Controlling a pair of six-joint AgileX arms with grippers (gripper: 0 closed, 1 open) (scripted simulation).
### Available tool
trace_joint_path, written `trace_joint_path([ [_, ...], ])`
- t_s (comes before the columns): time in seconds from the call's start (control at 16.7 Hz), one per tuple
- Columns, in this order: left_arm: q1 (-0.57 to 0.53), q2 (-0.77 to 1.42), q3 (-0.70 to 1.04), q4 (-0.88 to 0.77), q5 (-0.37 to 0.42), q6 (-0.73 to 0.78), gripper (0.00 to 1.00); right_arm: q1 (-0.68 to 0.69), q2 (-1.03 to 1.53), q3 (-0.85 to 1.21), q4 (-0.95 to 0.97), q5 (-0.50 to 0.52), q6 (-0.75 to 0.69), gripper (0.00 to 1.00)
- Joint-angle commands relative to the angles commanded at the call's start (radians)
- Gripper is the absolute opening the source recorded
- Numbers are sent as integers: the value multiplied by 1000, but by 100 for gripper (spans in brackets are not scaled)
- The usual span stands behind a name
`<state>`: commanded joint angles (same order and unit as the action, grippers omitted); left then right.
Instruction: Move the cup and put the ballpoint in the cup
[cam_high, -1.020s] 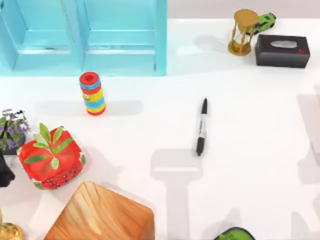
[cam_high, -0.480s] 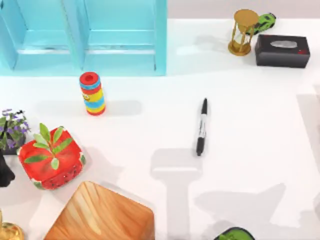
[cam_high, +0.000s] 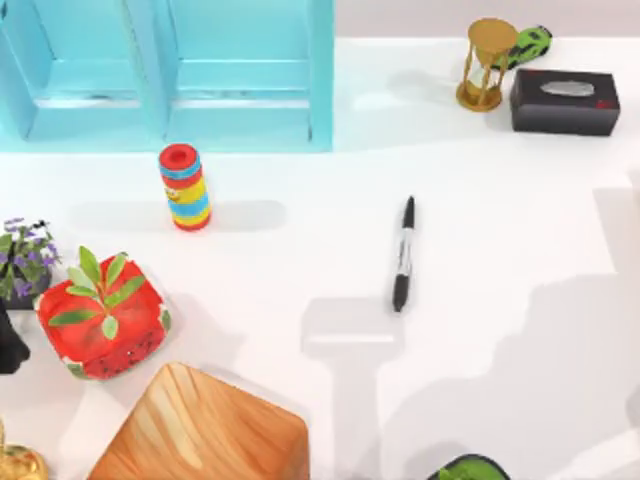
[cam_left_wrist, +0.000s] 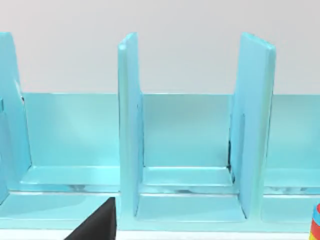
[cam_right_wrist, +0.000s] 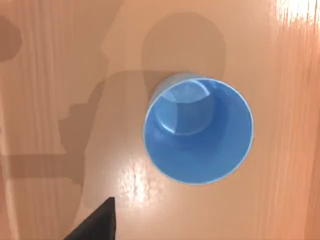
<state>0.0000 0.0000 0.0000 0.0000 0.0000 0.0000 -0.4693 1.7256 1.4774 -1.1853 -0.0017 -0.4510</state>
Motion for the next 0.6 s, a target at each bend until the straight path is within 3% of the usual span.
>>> trace_joint_path([
  [0.24, 0, 0, 0, 0, 0, 0, 100, -42, 147, 133, -108, 0, -42, 100],
  [0.6, 0, 0, 0, 0, 0, 0, 100, -42, 160, 147, -119, 0, -46, 100],
])
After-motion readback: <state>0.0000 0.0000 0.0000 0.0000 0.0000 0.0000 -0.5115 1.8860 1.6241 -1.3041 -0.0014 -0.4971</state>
